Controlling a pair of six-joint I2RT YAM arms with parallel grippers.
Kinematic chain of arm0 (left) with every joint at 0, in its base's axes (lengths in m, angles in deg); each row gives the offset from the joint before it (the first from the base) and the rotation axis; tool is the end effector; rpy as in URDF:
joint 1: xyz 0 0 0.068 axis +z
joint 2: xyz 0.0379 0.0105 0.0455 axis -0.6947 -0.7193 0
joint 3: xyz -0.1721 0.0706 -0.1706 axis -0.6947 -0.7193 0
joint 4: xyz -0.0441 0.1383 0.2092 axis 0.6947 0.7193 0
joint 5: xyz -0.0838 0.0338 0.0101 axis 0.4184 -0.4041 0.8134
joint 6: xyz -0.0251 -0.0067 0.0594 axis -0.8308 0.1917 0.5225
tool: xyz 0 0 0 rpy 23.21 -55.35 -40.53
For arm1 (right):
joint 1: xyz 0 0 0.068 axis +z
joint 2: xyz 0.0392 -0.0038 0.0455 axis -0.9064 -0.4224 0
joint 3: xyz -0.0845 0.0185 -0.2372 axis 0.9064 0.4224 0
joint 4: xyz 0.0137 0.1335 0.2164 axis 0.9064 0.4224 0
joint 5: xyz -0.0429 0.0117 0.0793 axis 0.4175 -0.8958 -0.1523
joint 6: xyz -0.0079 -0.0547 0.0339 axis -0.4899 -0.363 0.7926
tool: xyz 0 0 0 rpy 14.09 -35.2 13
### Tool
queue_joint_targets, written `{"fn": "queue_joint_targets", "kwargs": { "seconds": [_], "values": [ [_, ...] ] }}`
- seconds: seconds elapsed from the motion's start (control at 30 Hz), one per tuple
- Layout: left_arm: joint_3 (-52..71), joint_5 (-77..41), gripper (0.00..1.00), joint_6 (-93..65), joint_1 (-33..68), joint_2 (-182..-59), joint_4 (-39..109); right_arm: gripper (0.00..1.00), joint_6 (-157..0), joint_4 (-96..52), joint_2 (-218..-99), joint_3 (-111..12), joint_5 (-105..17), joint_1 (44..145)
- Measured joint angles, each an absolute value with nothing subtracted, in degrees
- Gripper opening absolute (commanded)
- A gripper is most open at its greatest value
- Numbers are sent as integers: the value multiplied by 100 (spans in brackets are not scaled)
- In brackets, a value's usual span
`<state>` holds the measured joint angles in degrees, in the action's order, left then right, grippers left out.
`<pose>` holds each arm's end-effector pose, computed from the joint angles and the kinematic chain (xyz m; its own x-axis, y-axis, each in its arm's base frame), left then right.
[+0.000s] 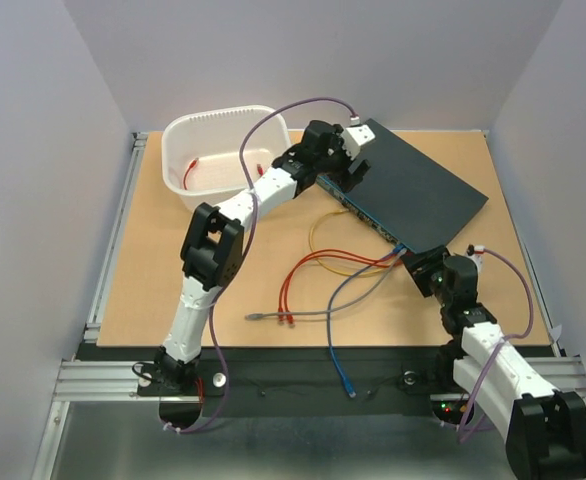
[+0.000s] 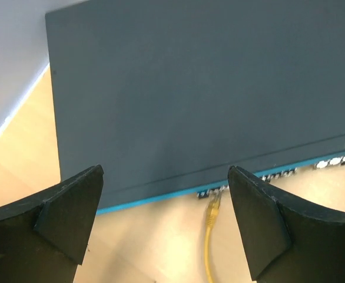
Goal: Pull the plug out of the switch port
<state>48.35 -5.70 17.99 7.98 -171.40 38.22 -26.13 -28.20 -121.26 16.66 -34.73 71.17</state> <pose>0.4156 -0.3239 0.2659 0.0633 0.3540 -0.9331 0.8510 0.4692 0.2358 0.1836 0.0180 0.1386 -0.3086 0.8309 -0.4630 0.3680 0.5531 0.7474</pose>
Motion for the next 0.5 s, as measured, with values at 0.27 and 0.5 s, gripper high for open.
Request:
{"fn": "queue_joint_targets", "kwargs": {
  "seconds": [0.27,0.5],
  "values": [
    [5862,-764,99,1954,295,-17580,3708,63,-2407,-3675,-12654,1674,-3569,7095],
    [6284,-747,99,1849,269,-18371,3476,60,-2392,-3937,-13166,1661,-3593,7093]
  ]
}}
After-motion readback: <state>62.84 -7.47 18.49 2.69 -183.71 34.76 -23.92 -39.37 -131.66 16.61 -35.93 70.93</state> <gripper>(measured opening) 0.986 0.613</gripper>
